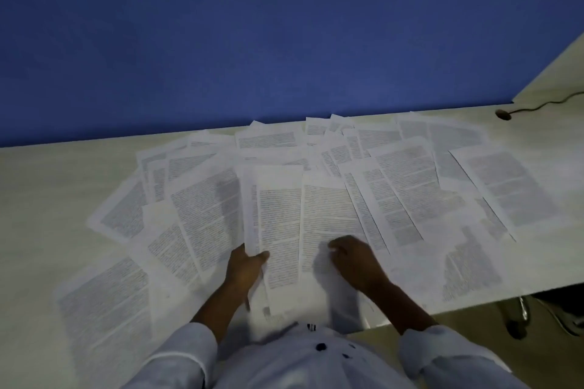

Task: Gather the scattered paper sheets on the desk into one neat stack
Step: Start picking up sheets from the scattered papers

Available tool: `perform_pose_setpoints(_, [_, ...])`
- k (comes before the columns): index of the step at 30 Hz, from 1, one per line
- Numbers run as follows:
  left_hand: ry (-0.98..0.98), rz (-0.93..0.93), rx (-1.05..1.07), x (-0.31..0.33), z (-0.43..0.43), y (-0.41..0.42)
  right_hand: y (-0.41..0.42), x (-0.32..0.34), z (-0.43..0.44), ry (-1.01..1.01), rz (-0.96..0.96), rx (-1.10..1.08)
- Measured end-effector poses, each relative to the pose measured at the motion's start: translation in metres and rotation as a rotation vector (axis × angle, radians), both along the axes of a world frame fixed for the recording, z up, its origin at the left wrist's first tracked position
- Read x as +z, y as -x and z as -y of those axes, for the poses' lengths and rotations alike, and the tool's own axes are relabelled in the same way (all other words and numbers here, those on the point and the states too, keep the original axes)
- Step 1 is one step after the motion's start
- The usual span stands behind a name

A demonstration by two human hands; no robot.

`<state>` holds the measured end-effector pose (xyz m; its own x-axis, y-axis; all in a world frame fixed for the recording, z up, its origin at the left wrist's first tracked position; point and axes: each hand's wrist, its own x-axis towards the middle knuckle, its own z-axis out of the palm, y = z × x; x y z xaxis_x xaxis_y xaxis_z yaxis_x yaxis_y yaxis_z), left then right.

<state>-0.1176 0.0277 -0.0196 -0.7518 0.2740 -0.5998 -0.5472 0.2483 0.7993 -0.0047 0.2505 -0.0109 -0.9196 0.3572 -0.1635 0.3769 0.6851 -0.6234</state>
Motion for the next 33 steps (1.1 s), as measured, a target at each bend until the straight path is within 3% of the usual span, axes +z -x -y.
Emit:
perform_pose_setpoints(2, [-0.028,0.044,0.033,0.001,-0.001,-0.002,0.001,0.001,-0.025,-0.089,-0.079,-0.173])
perform_pose_setpoints(5, [-0.109,0.127,0.037,0.005,-0.001,-0.01,-0.004,-0.008,-0.056,-0.241,0.047,-0.304])
perform_pose_setpoints(9, [-0.105,0.223,-0.004,0.009,-0.017,-0.026,-0.015,-0.023,-0.057,-0.277,0.224,-0.215])
perform_pose_setpoints(16, [0.039,0.044,-0.052,0.005,-0.064,-0.056,-0.023,-0.027,-0.044,-0.236,0.114,-0.087])
perform_pose_setpoints(19, [0.077,0.018,-0.014,0.0,-0.075,-0.064,-0.03,-0.021,-0.062,-0.311,0.081,-0.075])
perform_pose_setpoints(23, [0.085,0.047,0.087,-0.002,-0.076,-0.064,-0.029,-0.019,-0.088,-0.374,0.188,-0.153])
perform_pose_setpoints(33, [0.151,-0.007,0.152,-0.006,-0.081,-0.075,-0.015,-0.014,-0.103,-0.392,0.353,-0.016])
